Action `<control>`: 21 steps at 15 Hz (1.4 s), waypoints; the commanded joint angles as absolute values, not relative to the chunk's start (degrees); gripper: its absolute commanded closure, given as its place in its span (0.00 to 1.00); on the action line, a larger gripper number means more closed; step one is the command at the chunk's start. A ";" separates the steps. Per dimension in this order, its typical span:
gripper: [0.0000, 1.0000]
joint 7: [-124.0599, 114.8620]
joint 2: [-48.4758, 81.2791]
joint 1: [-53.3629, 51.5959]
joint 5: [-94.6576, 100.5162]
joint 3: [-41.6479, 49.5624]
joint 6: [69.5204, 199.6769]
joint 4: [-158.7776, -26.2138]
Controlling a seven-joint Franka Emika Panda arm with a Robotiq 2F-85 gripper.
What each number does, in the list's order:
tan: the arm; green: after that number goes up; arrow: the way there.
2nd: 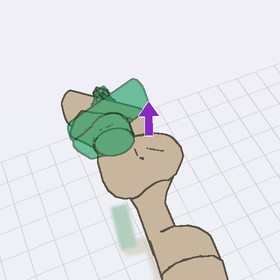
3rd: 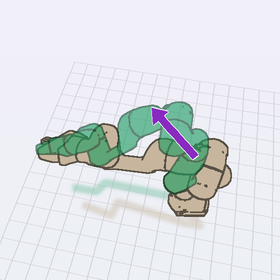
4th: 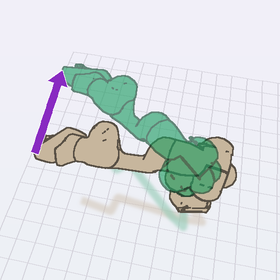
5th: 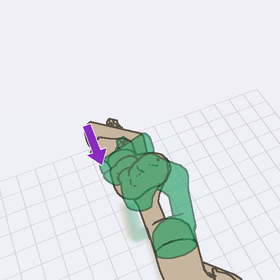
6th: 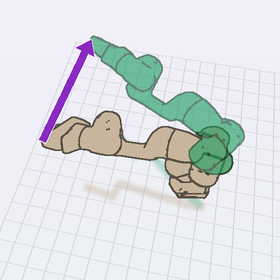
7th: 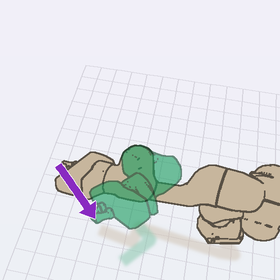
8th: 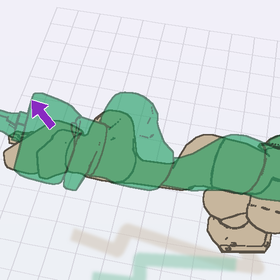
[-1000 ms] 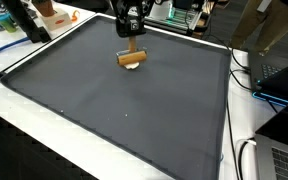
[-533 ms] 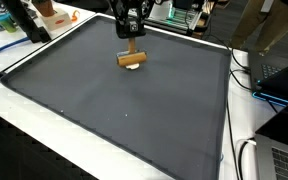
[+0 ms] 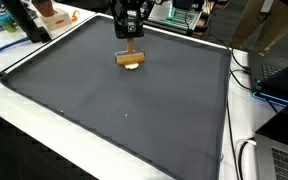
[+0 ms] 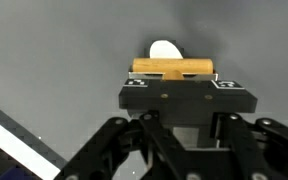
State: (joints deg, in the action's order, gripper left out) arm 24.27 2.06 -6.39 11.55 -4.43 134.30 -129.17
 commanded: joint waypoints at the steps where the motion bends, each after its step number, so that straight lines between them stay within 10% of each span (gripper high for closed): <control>1: 0.77 20.13 5.39 -5.51 17.35 -4.10 131.50 -128.17; 21: 0.77 15.71 11.34 -5.14 19.13 -3.42 125.75 -123.04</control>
